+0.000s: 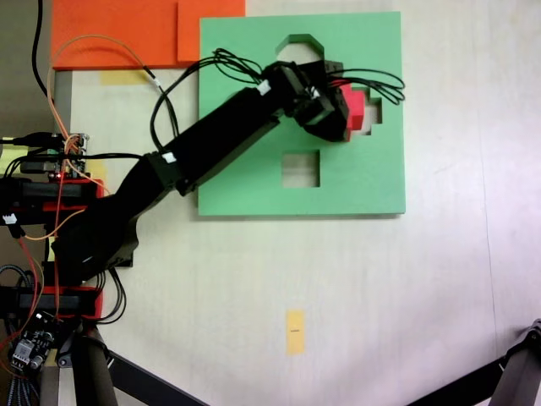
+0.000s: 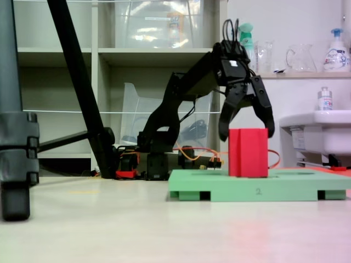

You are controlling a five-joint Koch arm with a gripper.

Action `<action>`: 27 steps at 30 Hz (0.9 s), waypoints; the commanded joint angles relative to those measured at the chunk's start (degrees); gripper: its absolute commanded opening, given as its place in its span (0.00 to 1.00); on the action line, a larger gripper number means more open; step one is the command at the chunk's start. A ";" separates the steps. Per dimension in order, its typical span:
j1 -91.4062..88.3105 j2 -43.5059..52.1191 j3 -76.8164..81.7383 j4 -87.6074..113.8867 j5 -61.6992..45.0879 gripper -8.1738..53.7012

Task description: Put the cross columnar block into the corresponding hole

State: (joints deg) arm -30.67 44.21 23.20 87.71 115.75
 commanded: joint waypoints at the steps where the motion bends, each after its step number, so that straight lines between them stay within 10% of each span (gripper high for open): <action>1: -0.18 -0.35 0.26 -3.96 0.09 0.55; 27: -2.90 -3.25 -0.62 -9.93 0.09 0.59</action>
State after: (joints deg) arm -32.52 39.29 23.20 77.96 115.22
